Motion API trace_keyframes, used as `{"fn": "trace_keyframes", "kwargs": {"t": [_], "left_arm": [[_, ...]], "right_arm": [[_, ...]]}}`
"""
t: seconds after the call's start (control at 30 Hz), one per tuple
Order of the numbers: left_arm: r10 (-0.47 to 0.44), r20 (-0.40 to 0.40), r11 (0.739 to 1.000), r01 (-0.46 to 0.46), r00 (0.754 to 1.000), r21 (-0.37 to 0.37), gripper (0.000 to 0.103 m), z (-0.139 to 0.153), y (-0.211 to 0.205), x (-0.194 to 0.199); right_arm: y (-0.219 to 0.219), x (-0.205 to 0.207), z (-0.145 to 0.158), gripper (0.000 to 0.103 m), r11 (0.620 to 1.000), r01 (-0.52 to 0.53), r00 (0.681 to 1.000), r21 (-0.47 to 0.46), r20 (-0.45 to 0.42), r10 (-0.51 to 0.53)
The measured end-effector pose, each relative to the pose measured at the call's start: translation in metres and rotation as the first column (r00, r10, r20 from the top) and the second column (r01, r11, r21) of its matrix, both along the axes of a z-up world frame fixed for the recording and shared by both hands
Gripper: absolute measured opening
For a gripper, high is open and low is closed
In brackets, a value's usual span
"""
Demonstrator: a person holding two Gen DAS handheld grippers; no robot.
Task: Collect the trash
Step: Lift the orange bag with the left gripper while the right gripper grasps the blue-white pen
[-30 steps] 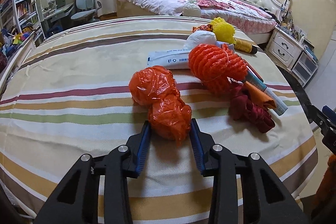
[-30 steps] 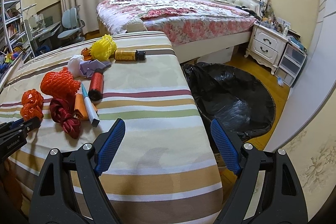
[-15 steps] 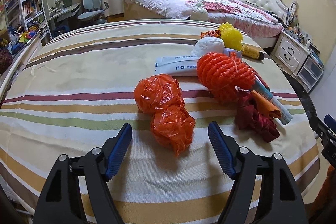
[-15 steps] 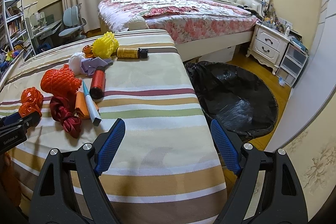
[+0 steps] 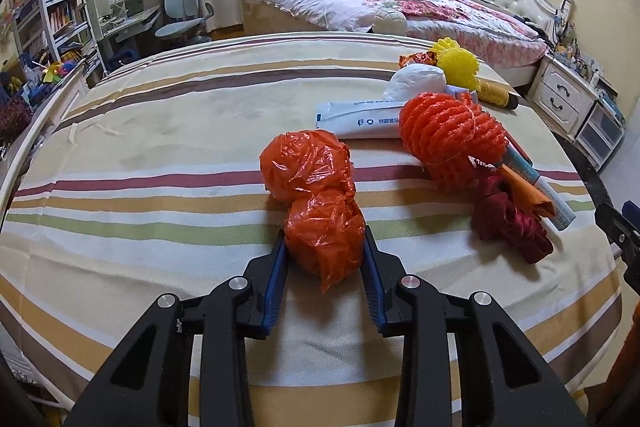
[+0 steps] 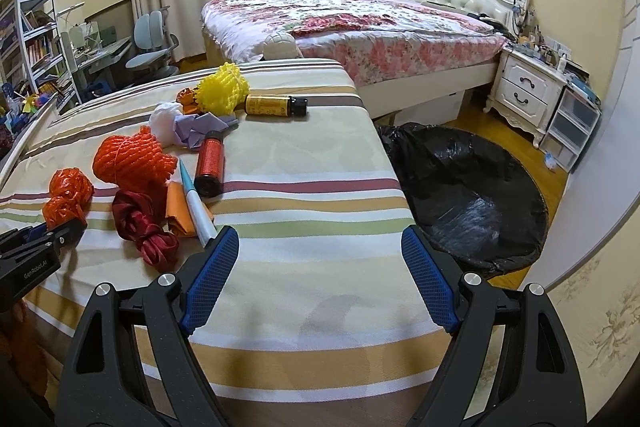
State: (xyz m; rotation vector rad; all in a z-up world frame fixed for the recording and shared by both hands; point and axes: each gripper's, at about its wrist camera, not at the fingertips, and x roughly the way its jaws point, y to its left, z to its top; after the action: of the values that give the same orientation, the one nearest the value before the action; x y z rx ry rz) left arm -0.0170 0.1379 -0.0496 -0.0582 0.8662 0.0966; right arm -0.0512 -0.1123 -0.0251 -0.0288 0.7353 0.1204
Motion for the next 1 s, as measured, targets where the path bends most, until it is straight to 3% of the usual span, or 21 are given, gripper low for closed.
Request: {"fn": "trace_keyframes", "kwargs": {"t": [0.2,0.43,0.7,0.87,1.0], "left_arm": [[0.018,0.02,0.999,-0.019,1.0,0.046,0.035,0.002,0.006,-0.004],[0.05,0.015,0.998,-0.05,0.999,0.029,0.035,0.001,0.022,-0.004],[0.048,0.011,0.999,-0.048,0.999,0.013,0.035,-0.001,0.027,-0.003],[0.046,0.011,0.999,-0.046,0.999,-0.002,0.035,-0.002,0.03,-0.003],[0.046,0.012,0.999,-0.046,0.999,-0.007,0.035,-0.002,0.032,-0.004]], "right_arm": [[0.02,0.008,-0.001,0.054,0.994,-0.092,0.995,0.063,-0.033,0.094],[0.045,0.018,-0.01,0.034,0.983,-0.169,0.982,0.066,-0.074,0.174],[0.059,0.024,-0.013,0.019,0.976,-0.207,0.972,0.073,-0.102,0.214],[0.064,0.025,-0.013,0.018,0.971,-0.232,0.965,0.058,-0.11,0.238],[0.066,0.023,-0.014,0.009,0.968,-0.244,0.962,0.06,-0.112,0.249]]}}
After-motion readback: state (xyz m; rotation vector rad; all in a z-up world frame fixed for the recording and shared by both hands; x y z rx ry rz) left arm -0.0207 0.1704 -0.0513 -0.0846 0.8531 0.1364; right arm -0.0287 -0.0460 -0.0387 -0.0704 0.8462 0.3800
